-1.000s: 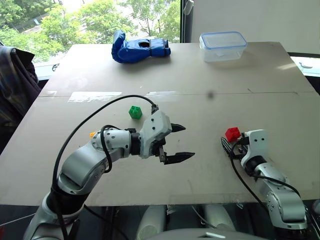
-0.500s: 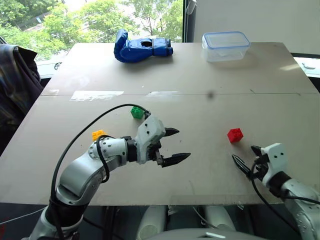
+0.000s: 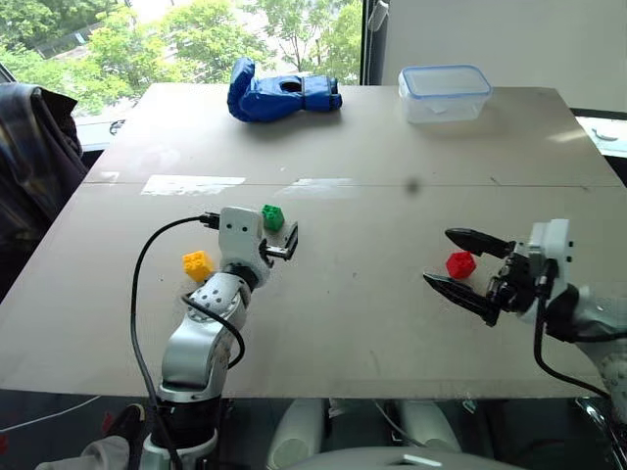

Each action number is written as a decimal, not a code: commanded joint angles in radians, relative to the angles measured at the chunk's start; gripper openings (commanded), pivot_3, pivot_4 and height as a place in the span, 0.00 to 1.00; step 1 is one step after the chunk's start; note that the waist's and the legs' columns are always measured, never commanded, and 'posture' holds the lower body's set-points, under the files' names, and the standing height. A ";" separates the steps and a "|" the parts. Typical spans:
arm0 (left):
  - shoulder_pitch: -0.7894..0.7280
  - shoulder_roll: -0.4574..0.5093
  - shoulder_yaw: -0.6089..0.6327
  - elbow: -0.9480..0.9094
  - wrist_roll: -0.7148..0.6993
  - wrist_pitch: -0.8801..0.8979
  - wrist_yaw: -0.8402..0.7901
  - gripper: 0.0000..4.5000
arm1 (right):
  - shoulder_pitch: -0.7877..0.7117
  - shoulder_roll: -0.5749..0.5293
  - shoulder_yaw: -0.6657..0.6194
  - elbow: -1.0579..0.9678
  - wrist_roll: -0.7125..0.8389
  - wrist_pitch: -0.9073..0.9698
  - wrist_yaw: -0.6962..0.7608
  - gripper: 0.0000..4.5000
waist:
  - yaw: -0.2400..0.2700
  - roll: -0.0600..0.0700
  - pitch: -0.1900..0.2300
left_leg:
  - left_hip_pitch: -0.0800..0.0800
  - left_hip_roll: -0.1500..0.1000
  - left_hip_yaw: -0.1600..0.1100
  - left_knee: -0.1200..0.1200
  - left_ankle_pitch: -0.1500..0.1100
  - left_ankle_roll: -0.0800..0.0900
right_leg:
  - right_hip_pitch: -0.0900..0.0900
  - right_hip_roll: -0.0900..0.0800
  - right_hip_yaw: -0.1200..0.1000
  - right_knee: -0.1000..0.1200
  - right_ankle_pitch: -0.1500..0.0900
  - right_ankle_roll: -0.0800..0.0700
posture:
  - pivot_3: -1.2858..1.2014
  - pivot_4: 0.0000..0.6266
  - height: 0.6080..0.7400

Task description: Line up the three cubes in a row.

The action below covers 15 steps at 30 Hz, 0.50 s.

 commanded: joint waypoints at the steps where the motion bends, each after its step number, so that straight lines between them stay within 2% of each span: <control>1: -0.018 0.001 -0.008 0.027 0.041 -0.059 -0.004 1.00 | -0.042 0.015 0.053 0.016 -0.047 -0.014 -0.023 0.98 | 0.002 0.000 0.000 | -0.005 0.000 0.000 0.000 0.000 -0.001 | -0.004 -0.002 0.000 0.000 0.000 0.000 | 0.52 0.24 1.00; 5: -0.033 0.037 0.042 0.071 0.019 -0.060 -0.051 1.00 | -0.067 0.035 0.074 0.028 -0.059 -0.021 -0.041 0.98 | 0.010 0.000 0.000 | -0.014 -0.001 0.000 0.000 0.001 -0.001 | -0.013 -0.004 0.000 0.001 0.000 0.000 | 0.52 0.24 1.00; 12: -0.064 0.113 0.018 0.205 0.026 -0.104 -0.187 1.00 | -0.076 0.052 0.084 0.013 -0.044 -0.002 -0.051 0.98 | 0.011 0.000 0.000 | -0.013 -0.001 0.000 0.000 0.001 -0.001 | -0.013 -0.003 0.000 0.002 0.000 0.000 | 0.52 0.24 1.00; 15: -0.118 0.110 0.015 0.308 0.033 -0.135 -0.205 1.00 | -0.074 0.052 0.090 0.008 -0.051 -0.006 -0.055 0.98 | 0.013 0.000 0.000 | -0.012 -0.001 -0.001 0.000 0.001 -0.001 | -0.012 -0.003 -0.001 0.003 0.000 0.000 | 0.52 0.24 1.00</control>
